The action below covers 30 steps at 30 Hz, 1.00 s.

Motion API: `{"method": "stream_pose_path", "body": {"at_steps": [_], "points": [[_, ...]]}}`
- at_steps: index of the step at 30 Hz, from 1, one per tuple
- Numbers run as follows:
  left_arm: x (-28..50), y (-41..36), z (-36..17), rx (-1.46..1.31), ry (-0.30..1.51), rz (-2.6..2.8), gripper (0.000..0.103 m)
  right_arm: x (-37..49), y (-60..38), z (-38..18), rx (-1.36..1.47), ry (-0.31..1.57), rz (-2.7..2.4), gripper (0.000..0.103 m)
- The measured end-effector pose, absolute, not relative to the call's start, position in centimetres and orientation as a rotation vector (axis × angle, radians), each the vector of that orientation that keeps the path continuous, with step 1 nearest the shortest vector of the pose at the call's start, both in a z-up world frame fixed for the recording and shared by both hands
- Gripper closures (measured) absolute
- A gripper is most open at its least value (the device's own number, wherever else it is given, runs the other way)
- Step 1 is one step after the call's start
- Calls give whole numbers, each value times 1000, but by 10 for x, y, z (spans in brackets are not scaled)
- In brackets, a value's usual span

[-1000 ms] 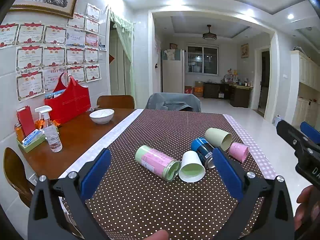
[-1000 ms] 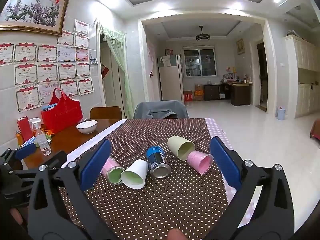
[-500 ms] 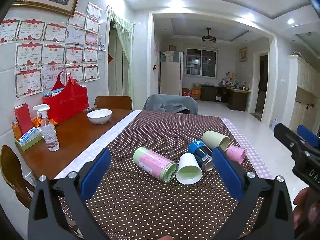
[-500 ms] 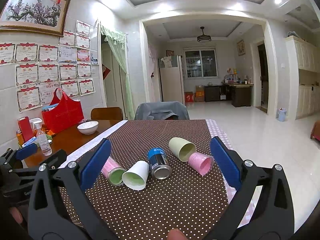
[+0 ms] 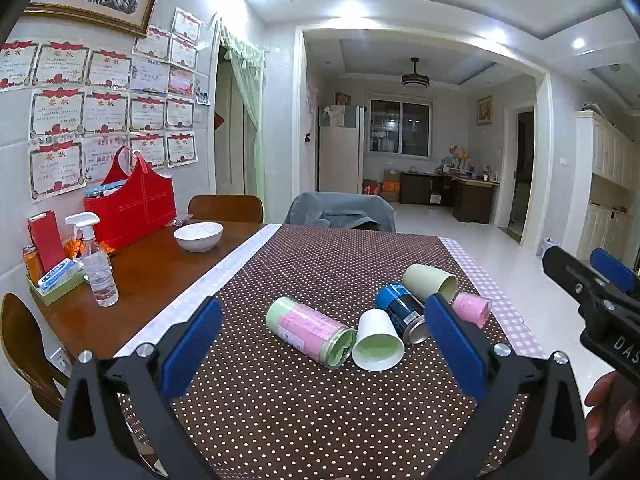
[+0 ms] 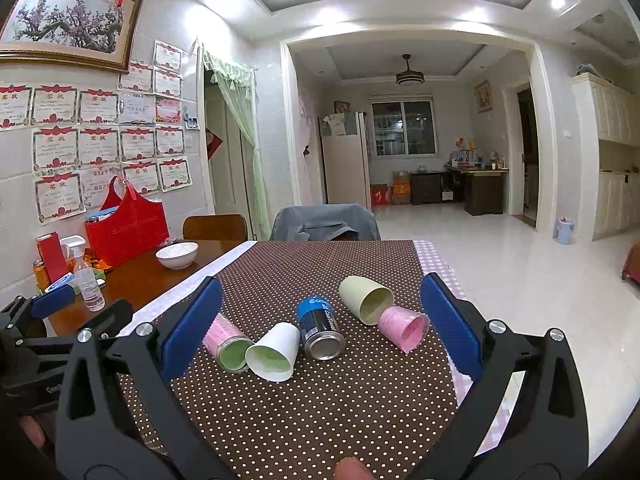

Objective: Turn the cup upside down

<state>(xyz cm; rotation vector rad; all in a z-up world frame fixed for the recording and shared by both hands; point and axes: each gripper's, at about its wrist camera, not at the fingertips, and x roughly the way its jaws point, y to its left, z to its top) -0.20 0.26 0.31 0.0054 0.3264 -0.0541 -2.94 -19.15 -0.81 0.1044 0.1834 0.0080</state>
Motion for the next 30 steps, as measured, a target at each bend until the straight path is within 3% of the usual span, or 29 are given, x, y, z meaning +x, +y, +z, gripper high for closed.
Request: {"method": "stream_pose_path", "body": {"at_steps": [30], "points": [[18, 10, -5, 18, 350, -38, 4, -3, -191, -12, 72, 200, 25, 6]]}}
